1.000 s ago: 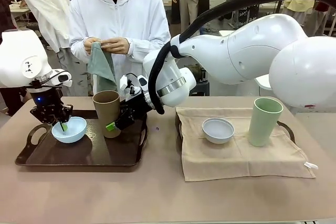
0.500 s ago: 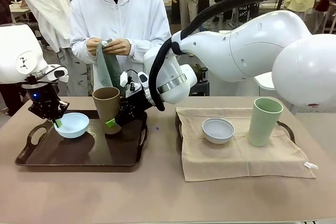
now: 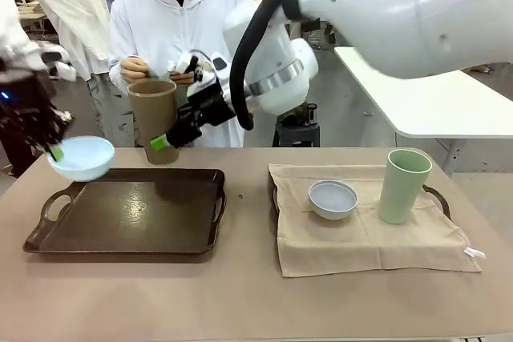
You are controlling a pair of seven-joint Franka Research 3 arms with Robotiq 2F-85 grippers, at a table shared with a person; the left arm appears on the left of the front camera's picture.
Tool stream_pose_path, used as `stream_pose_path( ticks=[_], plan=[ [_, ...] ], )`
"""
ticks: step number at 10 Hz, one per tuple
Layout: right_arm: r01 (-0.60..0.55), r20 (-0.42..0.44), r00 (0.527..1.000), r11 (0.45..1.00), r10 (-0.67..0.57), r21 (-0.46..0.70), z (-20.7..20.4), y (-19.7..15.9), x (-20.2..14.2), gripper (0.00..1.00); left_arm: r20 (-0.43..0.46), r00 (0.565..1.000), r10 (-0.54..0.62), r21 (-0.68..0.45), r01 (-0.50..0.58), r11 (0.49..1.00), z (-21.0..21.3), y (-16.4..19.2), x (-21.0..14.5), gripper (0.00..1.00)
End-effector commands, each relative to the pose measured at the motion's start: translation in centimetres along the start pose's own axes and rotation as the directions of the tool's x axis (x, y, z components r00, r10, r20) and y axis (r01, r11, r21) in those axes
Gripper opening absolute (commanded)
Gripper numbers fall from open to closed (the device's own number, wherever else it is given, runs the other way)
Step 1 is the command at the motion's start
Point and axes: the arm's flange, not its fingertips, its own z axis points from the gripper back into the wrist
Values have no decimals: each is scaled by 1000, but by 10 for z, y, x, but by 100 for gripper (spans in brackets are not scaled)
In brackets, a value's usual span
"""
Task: Set up a tray with a mat and arrange the tableware.
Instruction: Pick up the Picnic Bowl and Reusable plastic cup from the Handle tray in front of the human's position and hold them in the air.
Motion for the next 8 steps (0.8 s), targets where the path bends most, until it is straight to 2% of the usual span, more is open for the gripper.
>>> stream_pose_path(
  ticks=[1,3,4,5,8],
  plan=[
    [29,-42,999,1000,-29,-10,18,21,14,0,44,999,8,-17,-7,1000,52,-3,-18,0],
    [25,-42,999,999,-26,-23,24,32,33,0,61,998,25,-13,-24,1000,87,-8,-30,0],
    [26,-52,998,1000,-26,-10,25,33,33,0,64,997,47,-25,-45,999,92,-7,-33,0],
    [11,-14,1000,1000,-11,-22,24,25,37,0,66,998,-6,-7,7,1000,89,-6,-37,0],
    [11,-14,1000,1000,-11,-22,24,25,37,0,66,998,-6,-7,7,1000,89,-6,-37,0]
  ],
)
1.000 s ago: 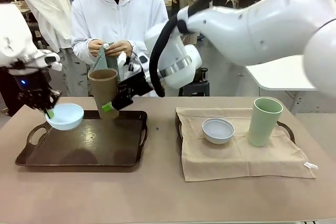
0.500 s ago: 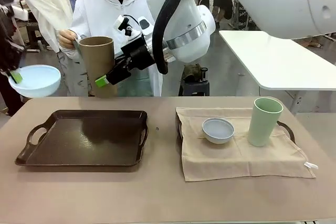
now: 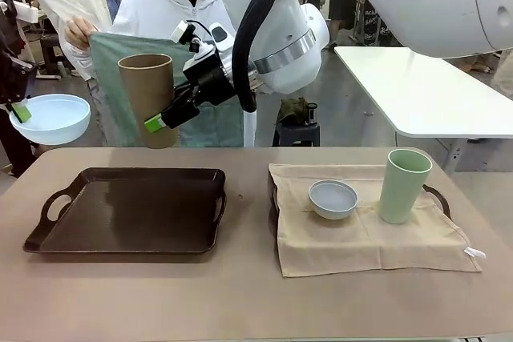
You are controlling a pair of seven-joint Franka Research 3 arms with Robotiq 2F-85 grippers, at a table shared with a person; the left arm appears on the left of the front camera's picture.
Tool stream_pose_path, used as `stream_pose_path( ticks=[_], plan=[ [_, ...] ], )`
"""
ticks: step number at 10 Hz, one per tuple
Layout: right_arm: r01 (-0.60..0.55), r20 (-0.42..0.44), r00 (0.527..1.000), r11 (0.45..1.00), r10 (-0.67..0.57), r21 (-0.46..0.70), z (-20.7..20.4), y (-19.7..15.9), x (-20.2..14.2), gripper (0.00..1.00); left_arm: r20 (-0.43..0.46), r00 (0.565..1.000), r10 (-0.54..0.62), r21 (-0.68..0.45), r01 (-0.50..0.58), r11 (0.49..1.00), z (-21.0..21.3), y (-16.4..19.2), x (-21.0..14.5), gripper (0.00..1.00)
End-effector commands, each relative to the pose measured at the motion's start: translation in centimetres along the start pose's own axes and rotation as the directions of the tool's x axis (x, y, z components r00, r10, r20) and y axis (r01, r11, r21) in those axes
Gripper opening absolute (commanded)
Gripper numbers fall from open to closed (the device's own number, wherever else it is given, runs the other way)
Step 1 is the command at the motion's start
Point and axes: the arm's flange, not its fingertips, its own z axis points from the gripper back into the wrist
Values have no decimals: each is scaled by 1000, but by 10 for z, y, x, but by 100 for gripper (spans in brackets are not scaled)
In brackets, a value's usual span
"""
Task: Set up a tray with a mat and arrange the tableware.
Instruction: Pick up the Picnic Bowl and Reusable plastic cup from the Handle tray in front of the human's position and hold them in the air, then place the Picnic Bowl and Reusable plastic cup back onto the Handle tray in front of the human's position.
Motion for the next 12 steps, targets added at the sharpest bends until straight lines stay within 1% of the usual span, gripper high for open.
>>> stream_pose_path(
  ticks=[1,12],
  plan=[
    [-3,9,1000,1000,3,-2,1,-1,0,0,8,1000,-10,2,10,1000,-2,0,0,0],
    [-3,9,1000,1000,3,-2,1,-1,0,0,8,1000,-10,2,10,1000,-2,0,0,0]
  ],
)
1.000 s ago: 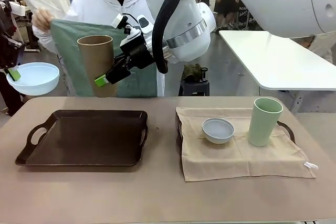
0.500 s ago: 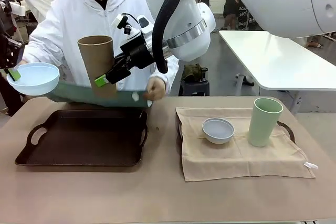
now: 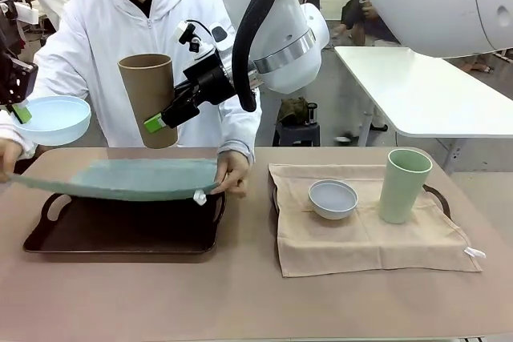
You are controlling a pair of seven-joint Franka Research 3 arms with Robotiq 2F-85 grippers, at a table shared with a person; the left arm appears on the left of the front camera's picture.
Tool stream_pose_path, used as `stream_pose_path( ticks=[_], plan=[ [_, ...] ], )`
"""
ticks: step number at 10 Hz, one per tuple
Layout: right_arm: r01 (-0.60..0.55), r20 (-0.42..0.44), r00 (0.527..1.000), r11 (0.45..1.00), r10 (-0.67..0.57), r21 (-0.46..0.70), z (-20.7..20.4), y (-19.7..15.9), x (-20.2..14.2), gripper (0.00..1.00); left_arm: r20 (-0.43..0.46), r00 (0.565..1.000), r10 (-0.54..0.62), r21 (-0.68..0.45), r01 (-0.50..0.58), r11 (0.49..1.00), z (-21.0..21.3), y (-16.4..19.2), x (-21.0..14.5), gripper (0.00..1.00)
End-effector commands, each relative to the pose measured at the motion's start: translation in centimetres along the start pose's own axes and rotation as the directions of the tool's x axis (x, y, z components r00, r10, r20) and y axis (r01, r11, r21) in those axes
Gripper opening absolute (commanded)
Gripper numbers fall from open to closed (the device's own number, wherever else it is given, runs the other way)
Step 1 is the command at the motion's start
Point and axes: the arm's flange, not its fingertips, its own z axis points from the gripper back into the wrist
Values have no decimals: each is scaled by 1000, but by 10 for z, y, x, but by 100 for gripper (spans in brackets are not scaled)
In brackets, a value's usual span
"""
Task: Set up a tray with a mat and arrange the tableware.
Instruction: Place the Picnic Bowl and Reusable plastic cup back onto the Handle tray in front of the human's position.
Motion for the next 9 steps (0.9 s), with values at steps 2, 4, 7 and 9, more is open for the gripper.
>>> stream_pose_path(
  ticks=[2,4,7,9],
  plan=[
    [-3,9,1000,1000,3,-2,1,-1,-1,0,10,1000,-10,2,10,1000,-1,0,0,0],
    [-3,9,1000,1000,3,-2,1,-1,-1,0,10,1000,-10,2,10,1000,-1,0,0,0],
    [-3,9,1000,1000,3,-2,1,-1,-1,0,10,1000,-10,2,10,1000,-1,0,0,0],
    [-3,9,1000,1000,3,-2,1,-1,-1,0,10,1000,-10,2,10,1000,-1,0,0,0]
  ],
)
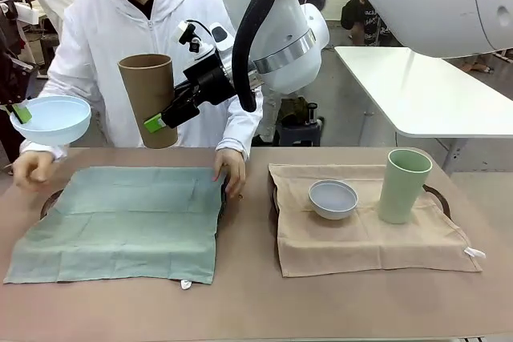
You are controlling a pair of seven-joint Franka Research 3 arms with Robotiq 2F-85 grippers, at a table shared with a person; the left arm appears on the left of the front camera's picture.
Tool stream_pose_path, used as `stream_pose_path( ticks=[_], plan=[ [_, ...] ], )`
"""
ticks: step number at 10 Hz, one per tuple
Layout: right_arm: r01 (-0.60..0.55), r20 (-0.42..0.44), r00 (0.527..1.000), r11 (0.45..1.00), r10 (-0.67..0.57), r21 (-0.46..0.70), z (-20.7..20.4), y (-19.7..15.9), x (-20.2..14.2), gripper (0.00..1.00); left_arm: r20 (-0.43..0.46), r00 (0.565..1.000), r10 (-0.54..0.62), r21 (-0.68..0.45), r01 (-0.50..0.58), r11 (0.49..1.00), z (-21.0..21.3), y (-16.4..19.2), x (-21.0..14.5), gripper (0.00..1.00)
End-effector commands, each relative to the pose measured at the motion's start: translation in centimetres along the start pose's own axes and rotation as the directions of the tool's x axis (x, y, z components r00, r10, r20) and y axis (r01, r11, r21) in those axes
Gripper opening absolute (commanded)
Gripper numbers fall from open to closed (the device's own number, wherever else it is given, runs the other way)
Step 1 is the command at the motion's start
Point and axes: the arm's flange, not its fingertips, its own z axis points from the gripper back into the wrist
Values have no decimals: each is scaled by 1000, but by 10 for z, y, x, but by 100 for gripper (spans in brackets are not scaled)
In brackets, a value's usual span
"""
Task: Set up a tray with a mat and arrange the tableware.
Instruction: Place the Picnic Bowl and Reusable plastic cup back onto the Handle tray in front of the human's position.
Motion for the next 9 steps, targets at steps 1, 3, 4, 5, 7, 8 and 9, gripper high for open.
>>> stream_pose_path(
  ticks=[1,3,4,5,7,8,9],
  plan=[
    [-2,9,1000,1000,3,-2,1,-1,-1,0,10,1000,-10,2,10,1000,-1,0,0,0],
    [-2,9,1000,1000,3,-2,1,-1,-1,0,10,1000,-10,2,10,1000,-1,0,0,0],
    [-2,9,1000,1000,3,-2,1,-1,-1,0,10,1000,-10,2,10,1000,-1,0,0,0],
    [0,0,1000,1000,0,0,0,0,0,81,10,1000,-10,2,10,1000,-1,0,0,0],
    [0,0,1000,1000,0,0,0,0,0,81,0,1000,0,0,0,1000,0,0,0,4],
    [0,0,1000,1000,0,0,0,0,0,81,0,1000,0,0,0,1000,0,0,0,4],
    [0,0,1000,1000,0,0,0,0,0,81,0,1000,0,0,0,1000,0,0,0,4]
  ],
)
